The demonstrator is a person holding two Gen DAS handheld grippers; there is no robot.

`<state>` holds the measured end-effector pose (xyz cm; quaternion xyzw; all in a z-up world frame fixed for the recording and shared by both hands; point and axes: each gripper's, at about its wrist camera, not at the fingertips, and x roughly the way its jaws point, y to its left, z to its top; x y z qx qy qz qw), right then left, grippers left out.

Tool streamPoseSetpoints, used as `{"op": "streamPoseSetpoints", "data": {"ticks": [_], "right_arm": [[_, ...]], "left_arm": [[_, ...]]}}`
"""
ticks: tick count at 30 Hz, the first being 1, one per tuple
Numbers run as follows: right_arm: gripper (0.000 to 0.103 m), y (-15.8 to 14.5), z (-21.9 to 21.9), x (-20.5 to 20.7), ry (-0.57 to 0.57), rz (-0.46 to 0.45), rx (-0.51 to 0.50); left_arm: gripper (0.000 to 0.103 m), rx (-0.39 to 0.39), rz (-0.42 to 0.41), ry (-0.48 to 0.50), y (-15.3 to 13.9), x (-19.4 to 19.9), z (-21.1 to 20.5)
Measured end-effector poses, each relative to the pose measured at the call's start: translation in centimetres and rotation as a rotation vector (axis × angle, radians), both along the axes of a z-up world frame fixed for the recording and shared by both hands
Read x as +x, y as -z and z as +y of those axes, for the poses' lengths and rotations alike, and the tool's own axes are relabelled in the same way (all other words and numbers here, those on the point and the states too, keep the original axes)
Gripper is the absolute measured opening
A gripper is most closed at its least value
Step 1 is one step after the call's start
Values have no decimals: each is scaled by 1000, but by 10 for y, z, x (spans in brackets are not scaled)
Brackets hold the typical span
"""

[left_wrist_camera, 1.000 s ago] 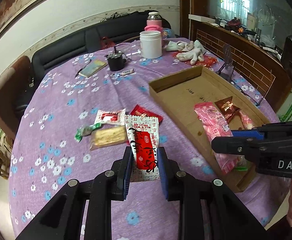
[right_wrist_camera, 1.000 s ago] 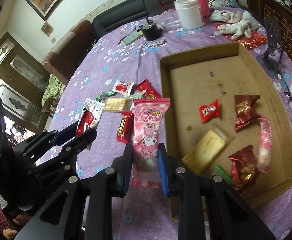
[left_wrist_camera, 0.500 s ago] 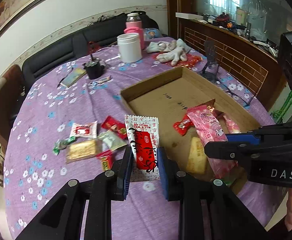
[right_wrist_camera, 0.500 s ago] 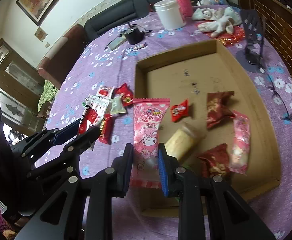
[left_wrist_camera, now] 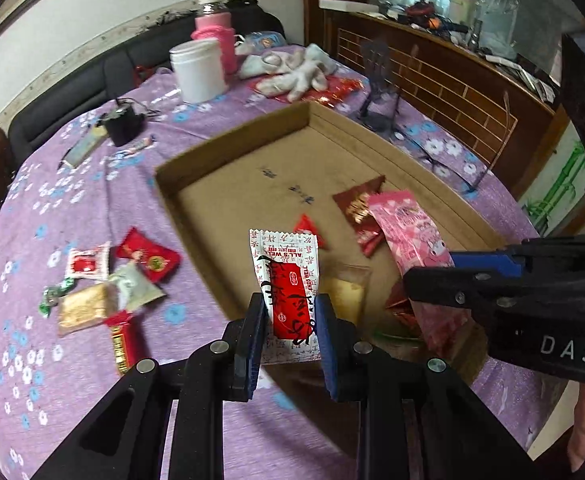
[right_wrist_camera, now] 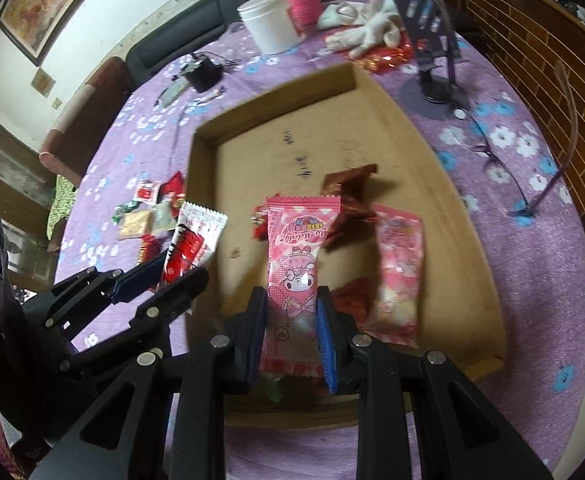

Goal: Organize snacks
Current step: 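Open the right tool to drop the pink packet while the left tool drops the white packet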

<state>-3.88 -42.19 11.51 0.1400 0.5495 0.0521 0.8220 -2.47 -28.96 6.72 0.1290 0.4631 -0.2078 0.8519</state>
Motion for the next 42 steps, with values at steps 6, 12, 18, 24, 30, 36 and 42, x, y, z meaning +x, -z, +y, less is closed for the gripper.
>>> {"op": "streamPoseSetpoints", "data": {"ticks": [6, 12, 18, 24, 30, 36, 42], "right_arm": [[23, 9, -8, 3, 17, 25, -12], [23, 14, -11, 8, 29, 42, -15], [24, 15, -11, 12, 38, 44, -25], [24, 13, -12, 11, 42, 39, -35], [25, 8, -10, 10, 48, 20, -58], [28, 4, -10, 8, 56, 11, -68], [30, -4, -8, 4, 63, -15, -74]], "left_arm": [[25, 7, 32, 30, 12, -1, -11], [25, 19, 57, 38, 20, 0, -14], [26, 37, 50, 51, 22, 1, -17], [27, 40, 45, 57, 22, 1, -18], [27, 44, 37, 62, 20, 2, -18], [29, 40, 26, 61, 15, 2, -16], [29, 37, 9, 63, 9, 1, -13]]}}
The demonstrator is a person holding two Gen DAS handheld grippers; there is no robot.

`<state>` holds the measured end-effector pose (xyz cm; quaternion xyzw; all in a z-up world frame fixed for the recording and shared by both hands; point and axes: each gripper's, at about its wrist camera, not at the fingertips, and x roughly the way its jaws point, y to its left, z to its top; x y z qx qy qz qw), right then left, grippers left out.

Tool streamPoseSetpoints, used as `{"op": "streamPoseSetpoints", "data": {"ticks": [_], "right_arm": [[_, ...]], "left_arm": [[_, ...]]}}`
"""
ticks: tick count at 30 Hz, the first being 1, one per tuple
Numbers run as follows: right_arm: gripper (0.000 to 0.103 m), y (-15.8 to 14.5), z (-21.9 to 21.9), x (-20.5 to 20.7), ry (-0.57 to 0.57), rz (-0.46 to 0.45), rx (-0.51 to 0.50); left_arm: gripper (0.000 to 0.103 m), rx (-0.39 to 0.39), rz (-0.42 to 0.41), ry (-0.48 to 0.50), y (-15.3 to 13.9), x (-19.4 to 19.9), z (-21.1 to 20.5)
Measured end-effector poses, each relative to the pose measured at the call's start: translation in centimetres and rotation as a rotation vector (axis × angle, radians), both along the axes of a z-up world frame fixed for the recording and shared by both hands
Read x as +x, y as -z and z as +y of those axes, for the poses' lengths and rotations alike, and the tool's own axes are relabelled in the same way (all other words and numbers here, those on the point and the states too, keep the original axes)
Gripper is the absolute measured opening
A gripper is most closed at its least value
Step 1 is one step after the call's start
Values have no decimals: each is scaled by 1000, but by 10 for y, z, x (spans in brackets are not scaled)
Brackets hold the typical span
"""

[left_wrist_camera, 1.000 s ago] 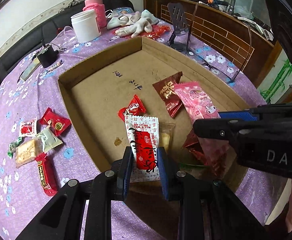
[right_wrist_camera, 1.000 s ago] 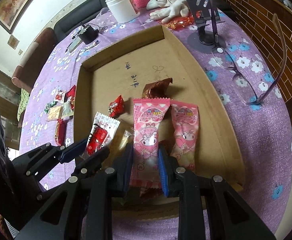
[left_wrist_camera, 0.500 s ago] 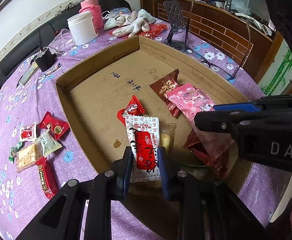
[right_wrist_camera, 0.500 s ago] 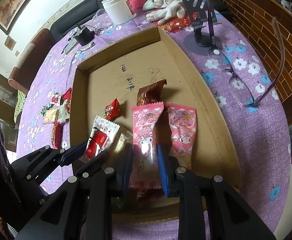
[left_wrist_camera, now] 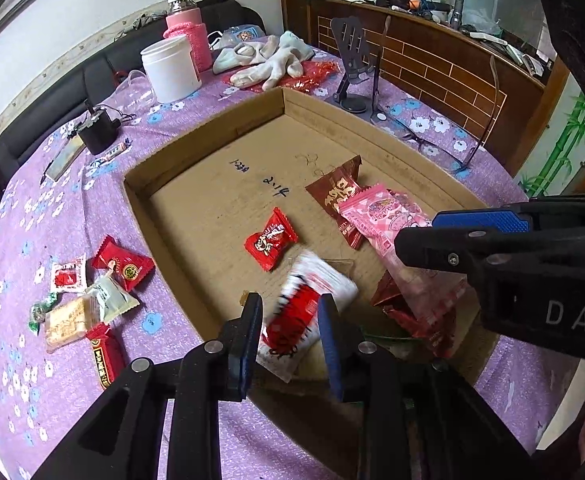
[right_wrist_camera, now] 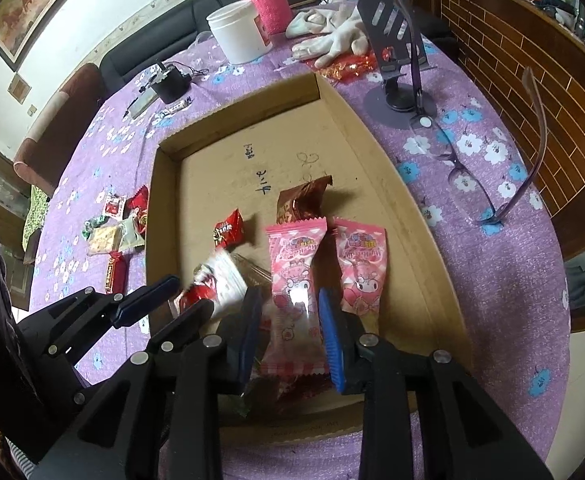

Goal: Organize snacks
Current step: 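Open the right tool to drop the pink packet while the left tool drops the white packet, then grasp the red black-label packet with the left tool while the right tool grasps the cream packet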

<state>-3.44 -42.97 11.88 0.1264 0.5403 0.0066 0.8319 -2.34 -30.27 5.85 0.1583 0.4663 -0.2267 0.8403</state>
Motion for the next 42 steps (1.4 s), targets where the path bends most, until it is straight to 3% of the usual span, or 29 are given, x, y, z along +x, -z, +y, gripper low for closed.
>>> {"op": "streamPoseSetpoints", "data": {"ticks": [17, 33, 36, 40, 42], "right_arm": [[33, -13, 24, -3, -18, -50, 2], [33, -17, 56, -1, -73, -67, -19], [34, -17, 55, -1, -70, -65, -20], [35, -17, 50, -4, -62, -63, -25], [35, -17, 46, -6, -55, -64, -31]], "left_arm": [[29, -58, -23, -85, -19, 0, 41], [29, -139, 45, -391, -5, 29, 155], [29, -146, 73, -405, 2, 35, 160], [43, -150, 97, -408, 10, 39, 156], [43, -138, 99, -396, 14, 40, 150]]}}
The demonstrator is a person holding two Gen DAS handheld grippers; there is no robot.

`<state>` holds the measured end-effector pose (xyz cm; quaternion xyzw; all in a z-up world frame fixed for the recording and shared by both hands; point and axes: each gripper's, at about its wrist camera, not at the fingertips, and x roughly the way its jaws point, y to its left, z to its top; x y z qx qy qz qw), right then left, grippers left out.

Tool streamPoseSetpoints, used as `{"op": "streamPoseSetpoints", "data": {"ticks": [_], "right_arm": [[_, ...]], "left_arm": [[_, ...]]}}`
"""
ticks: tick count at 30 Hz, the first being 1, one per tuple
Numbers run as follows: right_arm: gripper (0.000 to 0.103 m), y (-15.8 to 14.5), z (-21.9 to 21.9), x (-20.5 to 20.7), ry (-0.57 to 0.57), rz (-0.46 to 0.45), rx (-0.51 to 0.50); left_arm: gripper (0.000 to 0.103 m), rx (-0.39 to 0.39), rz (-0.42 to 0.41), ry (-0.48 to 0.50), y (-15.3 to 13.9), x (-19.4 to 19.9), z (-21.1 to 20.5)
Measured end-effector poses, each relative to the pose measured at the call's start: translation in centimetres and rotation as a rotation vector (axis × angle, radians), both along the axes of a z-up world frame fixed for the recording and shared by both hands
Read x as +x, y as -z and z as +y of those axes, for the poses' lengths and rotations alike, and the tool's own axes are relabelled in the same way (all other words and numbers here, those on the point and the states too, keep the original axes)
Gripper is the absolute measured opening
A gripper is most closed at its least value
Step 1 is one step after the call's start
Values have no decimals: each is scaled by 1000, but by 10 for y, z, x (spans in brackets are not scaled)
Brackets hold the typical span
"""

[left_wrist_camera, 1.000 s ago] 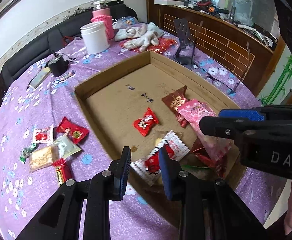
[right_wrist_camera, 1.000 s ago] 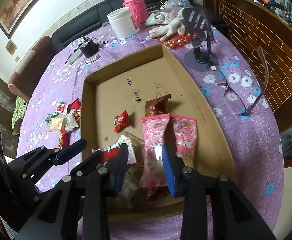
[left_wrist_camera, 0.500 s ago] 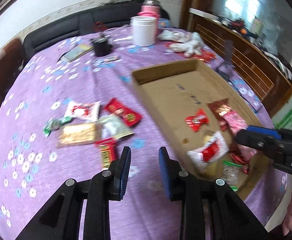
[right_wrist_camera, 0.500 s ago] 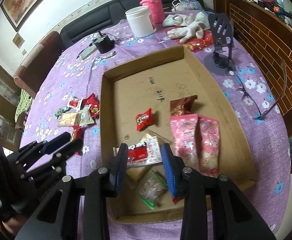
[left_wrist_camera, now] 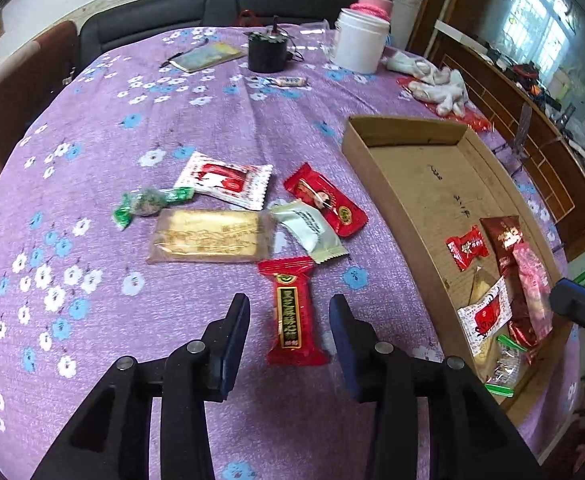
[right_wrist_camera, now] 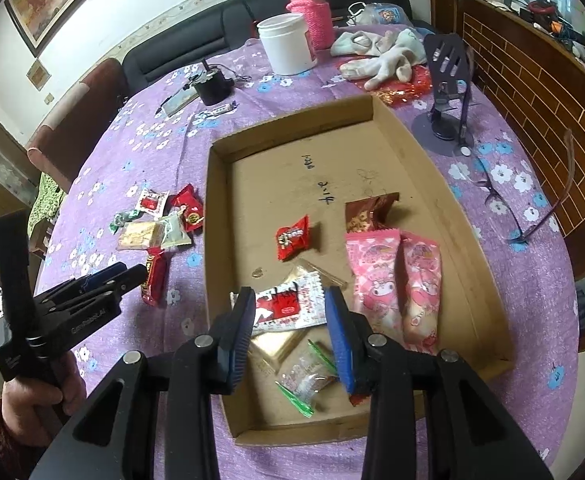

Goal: Organize snacks
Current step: 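Grasp the red black-label packet with the left tool while the right tool grasps the cream packet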

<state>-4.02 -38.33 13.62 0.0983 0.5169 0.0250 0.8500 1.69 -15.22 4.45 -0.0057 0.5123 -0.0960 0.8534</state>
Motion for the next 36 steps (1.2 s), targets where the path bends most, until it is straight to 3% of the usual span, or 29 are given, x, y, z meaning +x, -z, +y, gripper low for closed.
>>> {"op": "streamPoseSetpoints", "data": {"ticks": [7, 10, 17, 24, 31, 36], "right_arm": [[35, 0, -13, -6, 30, 0, -5], [35, -1, -14, -7, 32, -4, -5], [35, -6, 7, 0, -24, -18, 12], [35, -11, 63, 21, -183, -17, 44], [35, 13, 123, 56, -281, 71, 80], [35, 30, 149, 87, -286, 92, 15]], "left_arm": [[41, 61, 19, -20, 20, 12, -4], [21, 82, -1, -17, 23, 12, 0], [20, 78, -4, -37, 23, 0, 21], [20, 104, -4, -83, 23, -20, 61], [20, 102, -3, -99, 24, -32, 91], [20, 109, -15, -64, 25, -35, 92]]}}
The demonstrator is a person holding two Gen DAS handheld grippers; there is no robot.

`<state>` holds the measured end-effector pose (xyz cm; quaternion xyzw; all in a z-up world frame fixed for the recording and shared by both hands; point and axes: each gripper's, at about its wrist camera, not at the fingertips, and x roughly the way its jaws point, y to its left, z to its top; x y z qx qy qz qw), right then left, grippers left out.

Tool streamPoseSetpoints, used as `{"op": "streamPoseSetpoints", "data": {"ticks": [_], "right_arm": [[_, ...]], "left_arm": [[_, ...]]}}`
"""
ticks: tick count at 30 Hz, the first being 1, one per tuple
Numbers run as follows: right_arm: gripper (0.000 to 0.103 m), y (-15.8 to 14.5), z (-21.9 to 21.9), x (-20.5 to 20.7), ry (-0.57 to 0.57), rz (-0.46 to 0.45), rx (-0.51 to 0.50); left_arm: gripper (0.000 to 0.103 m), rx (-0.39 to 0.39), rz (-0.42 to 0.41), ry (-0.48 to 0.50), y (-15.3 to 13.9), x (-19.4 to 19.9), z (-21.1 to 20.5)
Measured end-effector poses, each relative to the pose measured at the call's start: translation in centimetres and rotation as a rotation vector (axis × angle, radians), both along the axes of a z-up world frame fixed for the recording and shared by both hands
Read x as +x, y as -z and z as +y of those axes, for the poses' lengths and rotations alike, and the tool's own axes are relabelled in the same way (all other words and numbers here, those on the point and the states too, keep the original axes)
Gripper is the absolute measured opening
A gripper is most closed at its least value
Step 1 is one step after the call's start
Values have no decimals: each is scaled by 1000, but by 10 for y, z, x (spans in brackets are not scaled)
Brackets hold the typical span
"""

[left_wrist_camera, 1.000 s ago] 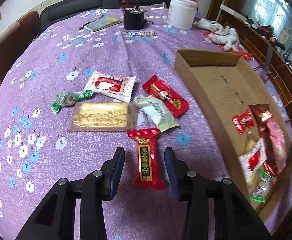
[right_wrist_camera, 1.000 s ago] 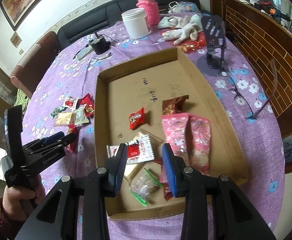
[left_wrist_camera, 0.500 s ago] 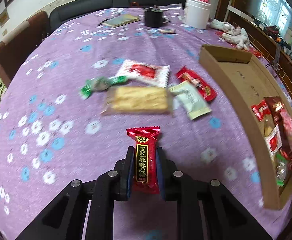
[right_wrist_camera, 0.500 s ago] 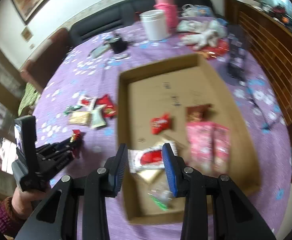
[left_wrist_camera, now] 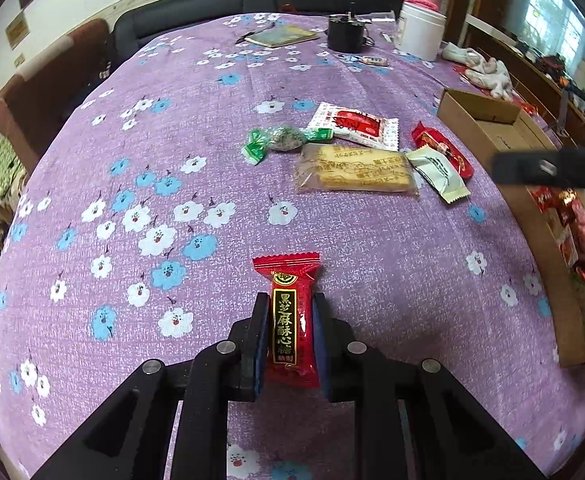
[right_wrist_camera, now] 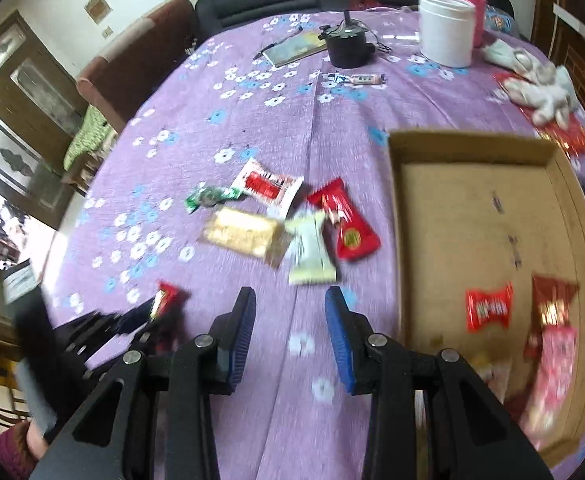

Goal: Organize snacks
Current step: 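Grasp the red black-label packet with the left tool while the right tool grasps the cream packet, then carry the red packet and cream packet over the cardboard tray with both tools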

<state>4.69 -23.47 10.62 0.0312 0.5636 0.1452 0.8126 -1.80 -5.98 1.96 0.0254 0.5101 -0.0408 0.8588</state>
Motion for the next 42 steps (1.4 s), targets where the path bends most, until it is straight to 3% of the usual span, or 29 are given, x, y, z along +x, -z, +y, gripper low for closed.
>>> {"op": "streamPoseSetpoints", "data": {"ticks": [12, 15, 17, 18, 23, 29, 42], "right_arm": [[34, 36, 13, 37, 18, 53, -69], [31, 42, 15, 40, 20, 58, -80], [21, 45, 18, 40, 3, 63, -81], [20, 46, 19, 39, -3, 63, -83], [18, 37, 22, 12, -43, 44, -65], [18, 38, 24, -35, -64, 83, -3], [19, 31, 19, -67, -73, 89, 39]], "left_arm": [[20, -5, -16, 27, 0, 0, 1], [20, -3, -20, 27, 0, 0, 1], [20, -3, -23, 26, 1, 1, 1], [20, -1, -26, 27, 1, 0, 1], [20, -3, -33, 19, 1, -2, 1], [20, -10, -37, 2, 0, -9, 1], [20, -45, -35, -23, -10, -25, -4]]}}
